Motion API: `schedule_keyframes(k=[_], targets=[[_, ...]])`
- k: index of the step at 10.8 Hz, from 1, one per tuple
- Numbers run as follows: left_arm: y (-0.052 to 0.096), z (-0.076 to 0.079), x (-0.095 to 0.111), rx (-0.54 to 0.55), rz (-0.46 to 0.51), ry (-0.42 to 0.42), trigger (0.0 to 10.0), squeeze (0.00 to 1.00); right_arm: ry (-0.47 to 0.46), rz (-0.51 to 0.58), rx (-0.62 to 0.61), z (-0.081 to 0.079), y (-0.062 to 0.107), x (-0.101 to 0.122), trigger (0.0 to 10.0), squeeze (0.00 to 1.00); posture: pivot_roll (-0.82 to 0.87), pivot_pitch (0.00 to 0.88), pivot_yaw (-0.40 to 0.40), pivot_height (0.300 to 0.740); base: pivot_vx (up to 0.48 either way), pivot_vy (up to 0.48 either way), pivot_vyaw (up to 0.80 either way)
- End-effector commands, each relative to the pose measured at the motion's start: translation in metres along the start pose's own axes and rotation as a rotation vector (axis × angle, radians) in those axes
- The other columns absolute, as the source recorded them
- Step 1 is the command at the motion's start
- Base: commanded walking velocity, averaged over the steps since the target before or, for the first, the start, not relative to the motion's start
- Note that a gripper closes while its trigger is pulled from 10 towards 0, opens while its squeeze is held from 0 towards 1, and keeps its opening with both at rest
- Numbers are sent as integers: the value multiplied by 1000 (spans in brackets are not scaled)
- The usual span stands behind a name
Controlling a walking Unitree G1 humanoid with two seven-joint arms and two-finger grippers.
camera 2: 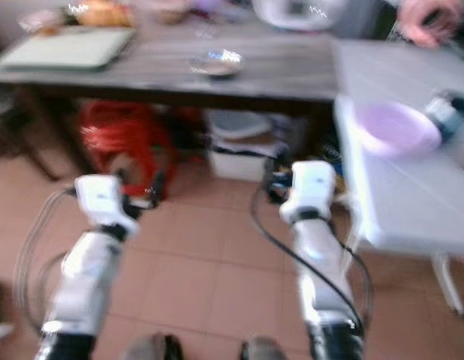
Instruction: Setting the table
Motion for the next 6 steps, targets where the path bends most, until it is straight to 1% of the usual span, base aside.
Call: schedule_keyframes(k=[1,2,4,6], targets=[[0,-6,5,6,1,-17,10000,0,-11,32,13,-3,-1,9,10000,0,-58,94,28,740,0,-386,-456],[-2,-5,6,6,6,-19,10000,0,-5,36,16,-3,-3,10,10000,0,-59,93,26,740,0,-386,0],[-1,-1,5,1,1,-20,10000,0,30,59,14,-2,-8,15,10000,0,-58,91,28,740,0,-386,0],[-1,1,4,0,0,-15,10000,0,34,72,7,1,-14,20,10000,0,-56,88,30,740,0,-401,0]])
Point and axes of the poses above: a point about 5 cm out from each wrist's last joint towards the gripper, its own y axis pointing back from the gripper into the wrist, its own x axis along the axis of the wrist's last joint, z = x × y, the point moved 5 cm from there along -y, pointing out of the wrist towards the gripper, and after that the axes turned 13 degrees about y, right-handed, at the moved point
